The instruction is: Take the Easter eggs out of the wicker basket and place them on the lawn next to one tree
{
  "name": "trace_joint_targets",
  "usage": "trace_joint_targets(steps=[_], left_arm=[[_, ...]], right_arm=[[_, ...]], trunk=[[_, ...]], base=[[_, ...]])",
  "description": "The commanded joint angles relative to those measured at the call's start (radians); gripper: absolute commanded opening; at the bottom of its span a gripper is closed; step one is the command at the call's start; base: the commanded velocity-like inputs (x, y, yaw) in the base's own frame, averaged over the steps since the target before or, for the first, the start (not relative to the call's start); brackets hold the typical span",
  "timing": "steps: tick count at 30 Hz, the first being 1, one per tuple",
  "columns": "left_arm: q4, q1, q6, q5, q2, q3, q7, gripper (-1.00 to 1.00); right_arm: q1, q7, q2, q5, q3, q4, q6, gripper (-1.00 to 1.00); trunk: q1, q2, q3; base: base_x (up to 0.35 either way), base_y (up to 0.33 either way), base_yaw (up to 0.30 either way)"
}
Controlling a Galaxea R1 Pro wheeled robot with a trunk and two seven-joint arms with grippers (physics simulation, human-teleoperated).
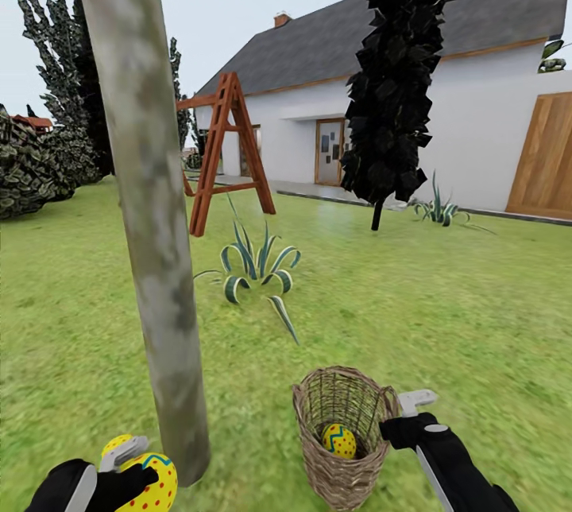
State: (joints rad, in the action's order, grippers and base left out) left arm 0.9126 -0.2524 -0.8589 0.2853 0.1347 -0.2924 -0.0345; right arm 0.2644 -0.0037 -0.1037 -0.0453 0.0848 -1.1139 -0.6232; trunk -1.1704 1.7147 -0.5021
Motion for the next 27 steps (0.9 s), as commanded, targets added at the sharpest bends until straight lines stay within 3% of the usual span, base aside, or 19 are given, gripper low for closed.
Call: trace_joint_targets(steps=[1,5,8,11,16,27], left_arm=[[0.0,-0.001,-0.005,-0.002,0.0,-0.002,-0.004,-1.0],[-0.001,-0.001,-0.005,-0.002,-0.001,-0.002,-0.004,-1.0],[0.016,0.001,-0.002,0.002,0.016,0.01,-0.011,-1.0],[0.033,0.001,0.007,-0.001,0.012,0.008,-0.01,-1.0],[0.048,0.001,0.035,-0.003,0.008,0.007,-0.008,-1.0],[0.048,0.001,0.064,-0.005,0.005,0.009,0.001,-1.0]], right_arm=[[0.001,-0.001,-0.001,-0.004,0.003,-0.001,-0.006,1.0],[0.001,0.002,-0.003,-0.004,0.001,-0.001,-0.005,1.0],[0.011,0.01,-0.02,-0.005,0.01,0.016,0.004,1.0],[0.013,0.01,-0.036,-0.012,0.006,0.033,0.011,1.0],[0.013,0.01,-0.033,-0.015,0.005,0.061,0.018,1.0],[0.013,0.008,-0.03,-0.016,0.004,0.063,0.01,1.0]], trunk=[[0.0,0.001,-0.001],[0.0,0.001,-0.001],[0.0,0.001,-0.001],[0.0,0.001,-0.001],[0.0,0.001,-0.001],[0.0,0.001,-0.001]], base=[[0.0,0.0,0.011],[0.0,0.0,0.003],[0.0,0.0,0.0],[0.0,0.0,0.0],[0.0,0.0,0.019],[0.0,0.0,0.273]])
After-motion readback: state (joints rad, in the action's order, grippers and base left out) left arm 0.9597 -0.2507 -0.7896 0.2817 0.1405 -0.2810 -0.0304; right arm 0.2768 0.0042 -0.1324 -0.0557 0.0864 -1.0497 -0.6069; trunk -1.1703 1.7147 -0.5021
